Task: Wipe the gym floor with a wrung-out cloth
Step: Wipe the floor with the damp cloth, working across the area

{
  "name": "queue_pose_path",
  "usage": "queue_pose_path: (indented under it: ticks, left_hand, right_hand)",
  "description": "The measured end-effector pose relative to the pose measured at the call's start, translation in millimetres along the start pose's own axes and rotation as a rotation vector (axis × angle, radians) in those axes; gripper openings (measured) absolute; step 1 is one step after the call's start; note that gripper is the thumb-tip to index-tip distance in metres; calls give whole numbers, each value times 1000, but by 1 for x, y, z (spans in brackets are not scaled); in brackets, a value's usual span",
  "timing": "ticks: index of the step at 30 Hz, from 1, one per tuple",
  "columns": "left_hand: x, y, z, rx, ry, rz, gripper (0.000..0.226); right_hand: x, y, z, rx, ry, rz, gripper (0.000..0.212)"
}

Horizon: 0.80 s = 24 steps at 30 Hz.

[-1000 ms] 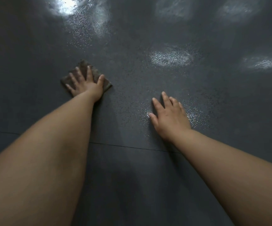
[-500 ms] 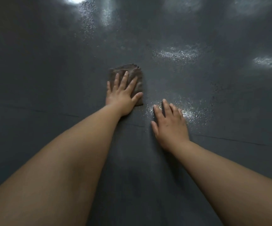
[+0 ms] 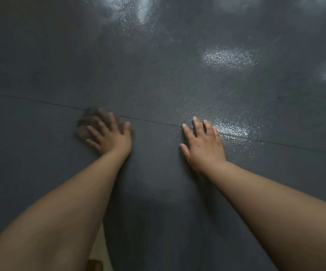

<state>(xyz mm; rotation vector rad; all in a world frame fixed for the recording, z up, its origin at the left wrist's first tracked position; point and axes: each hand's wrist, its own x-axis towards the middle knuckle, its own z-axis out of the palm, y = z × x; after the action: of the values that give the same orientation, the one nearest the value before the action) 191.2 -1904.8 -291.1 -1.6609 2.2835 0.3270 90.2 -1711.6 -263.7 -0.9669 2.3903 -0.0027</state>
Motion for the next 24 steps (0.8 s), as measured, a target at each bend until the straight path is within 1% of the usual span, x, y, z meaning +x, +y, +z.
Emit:
queue_pose_path:
  ticks: [3,4,6,7,8,10,15,17,18,20,22,24]
  left_hand:
    - [-42,25,16,141,-19,346,68]
    - [-52,28,20,169,-37,437,68]
    - [-52,24,20,201,-65,542,68]
    - [-45,18,17,205,-68,550,67]
    - [-37,8,15,198,-64,528,67]
    - [-20,-17,10,143,-49,387,67]
    - [-6,-98,2,-101,-47,-220,69]
    - [-7,-111,-2,-174,-68,-366,71]
    - [-8,-111,-4,-191,-75,-393,72]
    - [-12,-103,-5,-203,-84,-395,76]
    - [-21,-91,-1,-174,-94,-334,80]
    - [-42,-77,8,-120,-89,-217,79]
  right_hand:
    - [0,-1,3,-13,14,14,62]
    - [0,-2,5,-20,23,17,62]
    - [-2,-4,7,-37,39,23,63]
    - [-3,-5,8,-45,41,24,63]
    - [-4,-6,9,-53,38,22,63]
    - [-9,-9,10,-54,27,20,62]
    - [-26,-14,15,-25,-2,11,61]
    - [-34,-16,17,-37,-15,-2,61]
    - [-38,-17,19,-42,-22,-8,61]
    - [-45,-18,22,-40,-36,-13,61]
    - [-52,-18,26,-33,-50,-14,61]
    - [-59,-18,29,-31,-60,-15,61]
